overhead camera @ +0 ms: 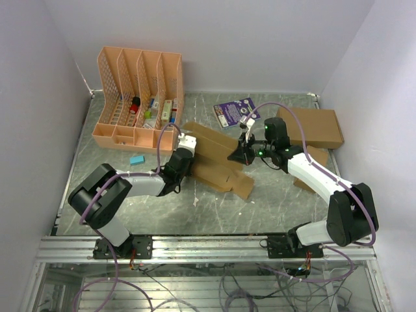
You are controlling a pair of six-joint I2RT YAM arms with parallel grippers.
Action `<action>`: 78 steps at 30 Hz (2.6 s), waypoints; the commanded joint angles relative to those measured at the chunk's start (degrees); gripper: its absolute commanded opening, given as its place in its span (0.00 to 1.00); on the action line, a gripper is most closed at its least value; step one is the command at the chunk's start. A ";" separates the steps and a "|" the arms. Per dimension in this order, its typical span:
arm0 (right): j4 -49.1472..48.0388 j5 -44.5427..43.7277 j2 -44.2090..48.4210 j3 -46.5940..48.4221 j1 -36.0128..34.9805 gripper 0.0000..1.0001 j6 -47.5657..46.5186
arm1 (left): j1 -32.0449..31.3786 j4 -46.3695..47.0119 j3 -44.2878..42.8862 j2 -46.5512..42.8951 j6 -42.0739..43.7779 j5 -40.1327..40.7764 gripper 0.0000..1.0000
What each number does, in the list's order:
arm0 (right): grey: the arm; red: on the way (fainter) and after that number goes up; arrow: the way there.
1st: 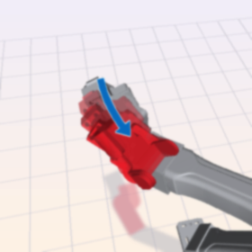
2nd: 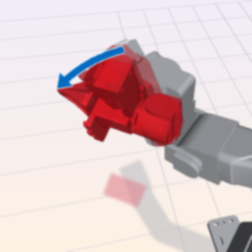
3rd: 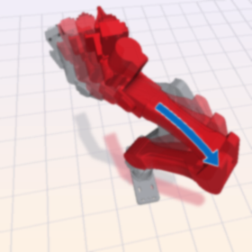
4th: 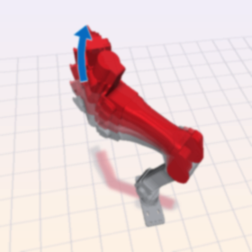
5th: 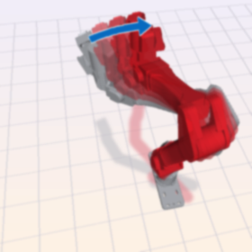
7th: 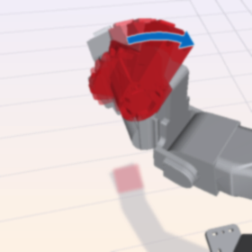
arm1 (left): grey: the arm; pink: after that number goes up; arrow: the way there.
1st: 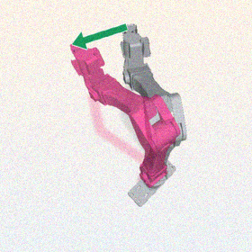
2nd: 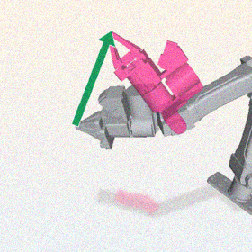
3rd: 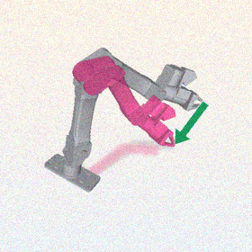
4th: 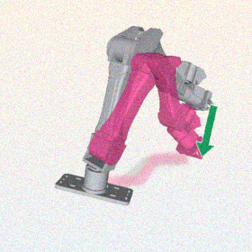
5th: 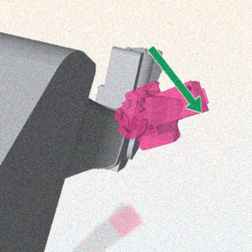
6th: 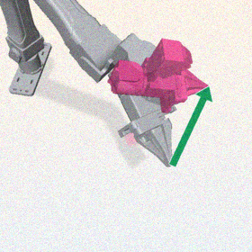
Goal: Fold the paper box
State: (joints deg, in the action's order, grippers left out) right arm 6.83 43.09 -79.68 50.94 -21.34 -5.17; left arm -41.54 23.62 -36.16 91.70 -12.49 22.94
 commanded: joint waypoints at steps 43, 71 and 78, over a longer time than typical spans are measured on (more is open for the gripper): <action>32.78 25.59 -5.11 12.59 14.33 0.00 -34.33 | 21.70 -17.52 4.49 -45.50 -24.81 -38.08 0.97; 61.66 25.03 -14.59 21.13 13.26 0.00 -68.28 | 22.03 -4.76 -2.42 -36.15 -4.26 -64.21 0.98; 57.71 21.12 -13.29 21.93 9.75 0.00 -64.22 | 20.77 -1.19 -4.18 -26.94 -3.54 -72.30 0.96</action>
State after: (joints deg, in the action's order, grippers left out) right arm 65.95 65.87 -94.70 70.67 -9.82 -70.43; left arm -19.97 20.34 -37.80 61.25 -18.15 -42.19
